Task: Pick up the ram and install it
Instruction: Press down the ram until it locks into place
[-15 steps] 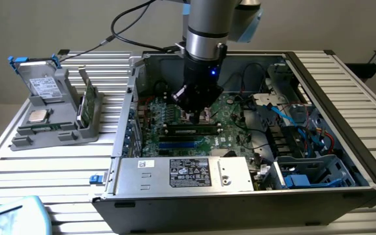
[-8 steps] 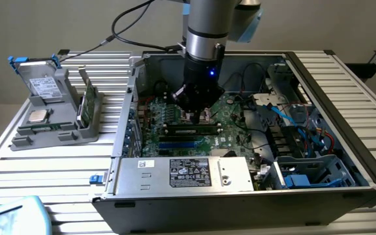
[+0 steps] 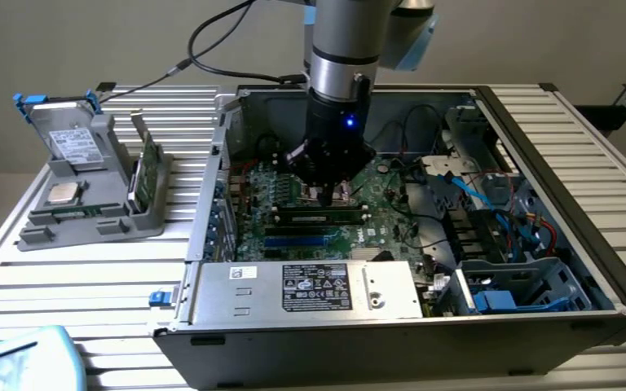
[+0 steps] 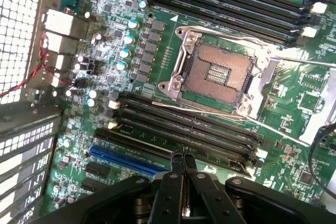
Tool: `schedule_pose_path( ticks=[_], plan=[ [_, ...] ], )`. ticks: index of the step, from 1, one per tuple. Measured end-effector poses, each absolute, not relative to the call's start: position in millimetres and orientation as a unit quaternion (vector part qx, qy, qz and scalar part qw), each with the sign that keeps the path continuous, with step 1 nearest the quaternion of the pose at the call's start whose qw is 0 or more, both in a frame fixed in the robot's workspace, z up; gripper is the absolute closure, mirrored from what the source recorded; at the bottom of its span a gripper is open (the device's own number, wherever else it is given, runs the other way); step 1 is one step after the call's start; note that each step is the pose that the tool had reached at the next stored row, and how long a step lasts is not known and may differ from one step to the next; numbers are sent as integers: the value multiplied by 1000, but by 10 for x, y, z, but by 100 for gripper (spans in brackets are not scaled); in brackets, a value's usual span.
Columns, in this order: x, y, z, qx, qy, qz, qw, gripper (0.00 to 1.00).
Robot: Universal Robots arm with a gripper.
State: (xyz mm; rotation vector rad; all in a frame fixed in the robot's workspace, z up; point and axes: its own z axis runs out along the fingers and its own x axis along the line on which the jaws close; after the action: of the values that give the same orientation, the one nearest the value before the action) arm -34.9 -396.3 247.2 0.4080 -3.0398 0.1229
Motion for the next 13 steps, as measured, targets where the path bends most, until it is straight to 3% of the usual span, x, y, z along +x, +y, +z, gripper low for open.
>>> schedule_pose_path(
  ticks=[13],
  plan=[
    [-349, -3964, 2453, 44, -998, 38, 28, 89]
  ],
)
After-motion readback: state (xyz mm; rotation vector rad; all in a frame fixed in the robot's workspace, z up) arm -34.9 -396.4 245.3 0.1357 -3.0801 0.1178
